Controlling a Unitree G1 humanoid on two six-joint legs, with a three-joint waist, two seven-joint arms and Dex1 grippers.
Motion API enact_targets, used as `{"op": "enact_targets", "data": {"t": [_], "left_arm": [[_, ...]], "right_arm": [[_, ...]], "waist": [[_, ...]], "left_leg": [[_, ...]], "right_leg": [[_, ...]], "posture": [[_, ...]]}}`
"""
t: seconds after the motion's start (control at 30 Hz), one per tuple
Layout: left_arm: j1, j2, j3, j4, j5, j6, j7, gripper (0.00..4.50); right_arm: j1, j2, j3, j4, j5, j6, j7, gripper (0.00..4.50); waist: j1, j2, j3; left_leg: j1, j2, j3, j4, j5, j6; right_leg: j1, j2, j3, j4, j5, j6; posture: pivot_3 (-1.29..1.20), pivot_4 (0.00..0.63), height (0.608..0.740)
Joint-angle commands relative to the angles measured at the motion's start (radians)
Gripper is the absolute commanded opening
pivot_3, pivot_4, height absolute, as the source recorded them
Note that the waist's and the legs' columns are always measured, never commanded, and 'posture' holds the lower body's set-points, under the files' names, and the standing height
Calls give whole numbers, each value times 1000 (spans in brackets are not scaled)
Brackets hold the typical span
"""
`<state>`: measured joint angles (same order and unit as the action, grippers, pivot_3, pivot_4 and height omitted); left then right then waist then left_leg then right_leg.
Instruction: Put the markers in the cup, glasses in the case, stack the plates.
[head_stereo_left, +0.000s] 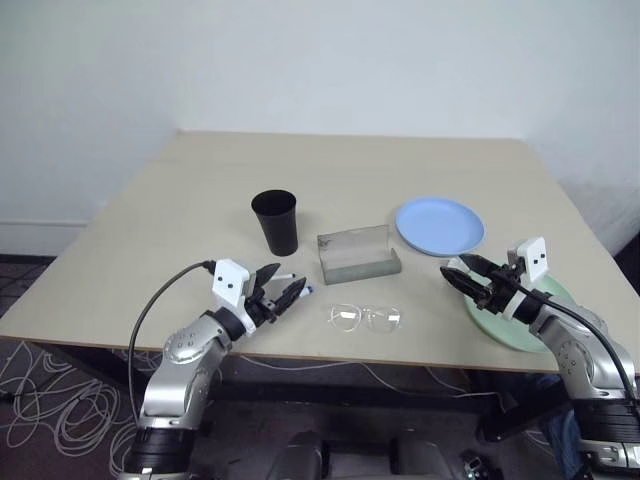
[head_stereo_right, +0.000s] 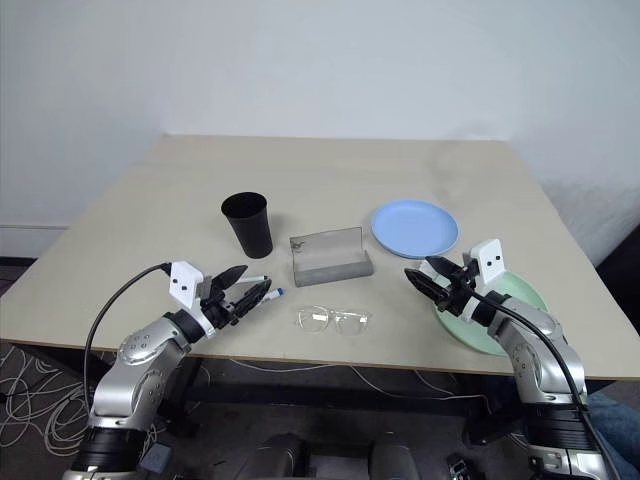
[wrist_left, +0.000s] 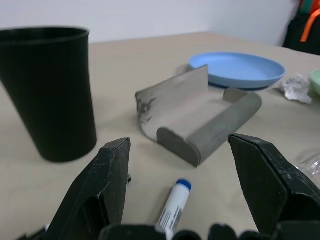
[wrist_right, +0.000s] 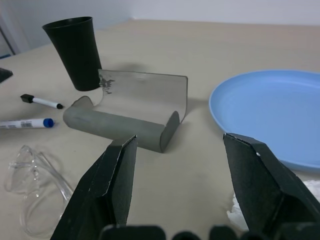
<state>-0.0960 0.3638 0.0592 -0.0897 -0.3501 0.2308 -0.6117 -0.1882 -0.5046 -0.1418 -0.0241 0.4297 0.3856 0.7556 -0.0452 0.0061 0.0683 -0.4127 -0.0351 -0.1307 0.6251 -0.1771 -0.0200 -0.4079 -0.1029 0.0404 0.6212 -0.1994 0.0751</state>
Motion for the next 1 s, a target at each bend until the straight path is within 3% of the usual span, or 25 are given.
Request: {"op": "enact_targets", "data": {"t": [0.03,0.27,0.53,1.0], "left_arm": [[-13,-3,3,-33,-16,-1,-8,3300],[-36,5,-15,-45,-28,18,-49,3300],[-89,46,-74,-67,-102,115,-210,3300],[-120,-6,-182,-40,-74,102,-241,3300]], "right_arm": [[5,-10,-1,-64,-9,-11,-12,2987],[-33,-35,8,-48,-83,0,-75,2987],[-26,-117,14,-157,-66,247,-108,2987],[91,-133,37,-400,-107,559,-288,2987]], "waist": [[-1,0,0],[0,0,0],[1,-1,0],[0,-1,1]], "left_leg": [[0,0,0,0,0,0],[0,0,1,0,0,0],[-1,0,2,0,0,0],[-2,1,4,0,0,0]], "right_leg": [[0,0,0,0,0,0],[0,0,0,0,0,0],[-1,-1,0,0,0,0],[-2,-1,1,-3,0,0]], "posture": [[0,0,740],[0,0,740],[0,0,740],[0,0,740]]}}
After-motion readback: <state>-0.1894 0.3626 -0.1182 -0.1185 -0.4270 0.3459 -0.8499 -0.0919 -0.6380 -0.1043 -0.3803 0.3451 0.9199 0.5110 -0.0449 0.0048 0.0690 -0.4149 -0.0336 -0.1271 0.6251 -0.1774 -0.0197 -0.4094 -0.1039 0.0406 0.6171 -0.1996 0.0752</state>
